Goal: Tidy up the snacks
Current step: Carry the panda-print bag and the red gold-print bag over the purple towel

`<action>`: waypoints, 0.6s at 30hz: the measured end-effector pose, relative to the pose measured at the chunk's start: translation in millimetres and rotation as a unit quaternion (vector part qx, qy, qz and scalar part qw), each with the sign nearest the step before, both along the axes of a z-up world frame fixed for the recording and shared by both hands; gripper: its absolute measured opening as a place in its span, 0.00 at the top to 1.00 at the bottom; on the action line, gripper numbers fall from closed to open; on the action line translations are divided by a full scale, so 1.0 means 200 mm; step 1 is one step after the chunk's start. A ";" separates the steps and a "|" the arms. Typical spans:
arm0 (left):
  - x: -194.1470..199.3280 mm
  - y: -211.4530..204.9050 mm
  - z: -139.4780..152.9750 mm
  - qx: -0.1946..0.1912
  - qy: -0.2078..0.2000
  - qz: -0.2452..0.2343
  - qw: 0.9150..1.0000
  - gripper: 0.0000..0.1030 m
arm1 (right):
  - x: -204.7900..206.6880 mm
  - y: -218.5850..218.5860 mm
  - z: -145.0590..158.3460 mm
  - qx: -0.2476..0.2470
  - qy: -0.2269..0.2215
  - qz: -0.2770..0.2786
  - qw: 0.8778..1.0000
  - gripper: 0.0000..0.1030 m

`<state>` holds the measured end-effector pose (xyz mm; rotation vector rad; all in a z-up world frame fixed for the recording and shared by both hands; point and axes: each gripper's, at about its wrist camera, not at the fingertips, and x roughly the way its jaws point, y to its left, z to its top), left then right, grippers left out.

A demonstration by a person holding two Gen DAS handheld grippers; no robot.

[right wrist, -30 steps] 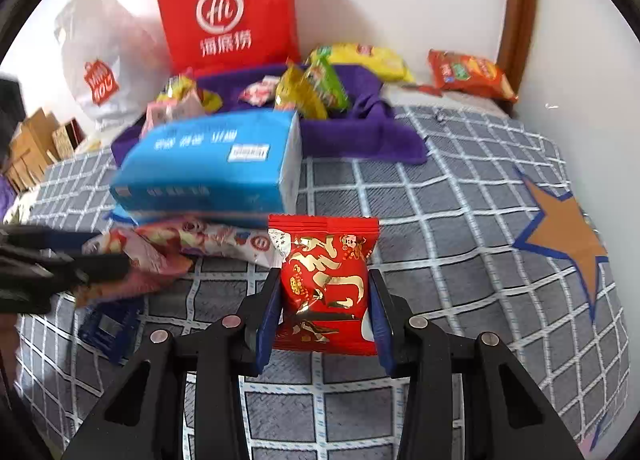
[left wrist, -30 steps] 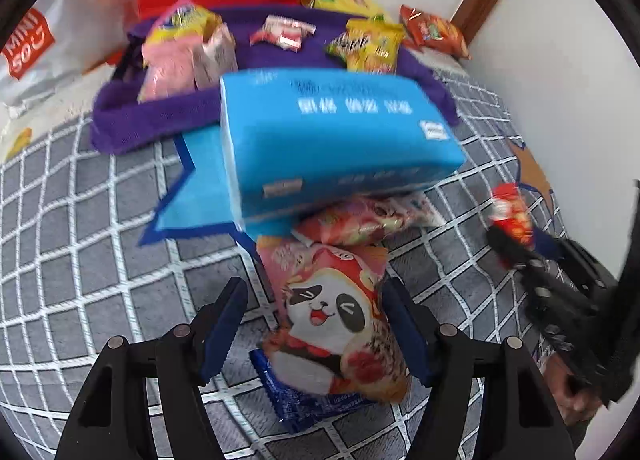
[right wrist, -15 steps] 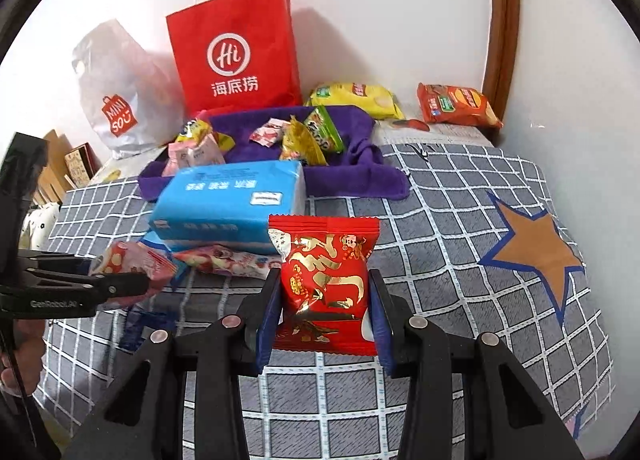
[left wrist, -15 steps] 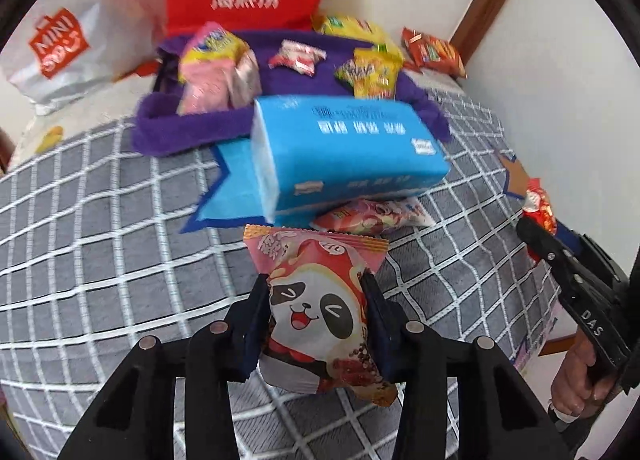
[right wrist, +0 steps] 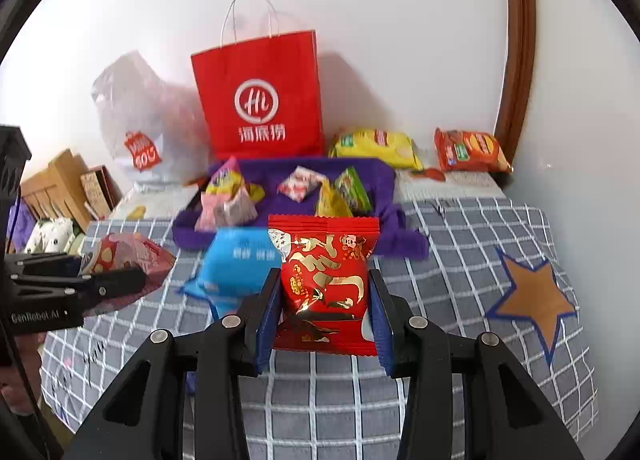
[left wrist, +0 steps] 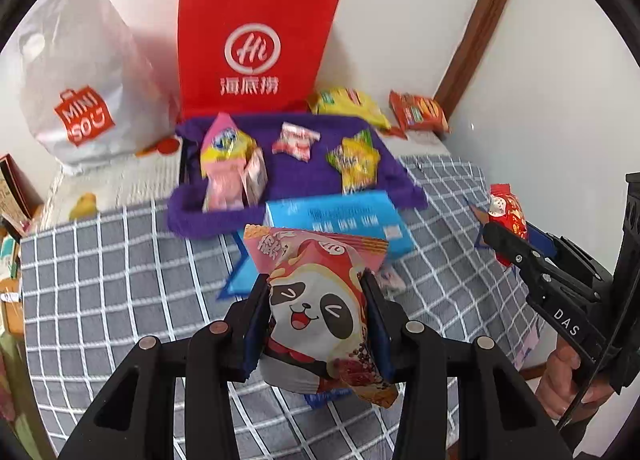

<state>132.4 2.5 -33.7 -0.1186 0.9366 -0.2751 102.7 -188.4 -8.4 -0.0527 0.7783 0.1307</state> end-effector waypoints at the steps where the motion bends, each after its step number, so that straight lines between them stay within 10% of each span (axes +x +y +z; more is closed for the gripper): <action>1: 0.02 0.01 0.01 -0.002 -0.004 0.003 1.000 0.59 | 0.03 0.00 0.02 0.005 -0.003 0.000 1.000 0.60; 18: 0.36 0.17 0.13 -0.016 -0.032 0.058 0.998 0.59 | 0.48 0.13 0.12 0.003 -0.008 0.022 1.000 0.60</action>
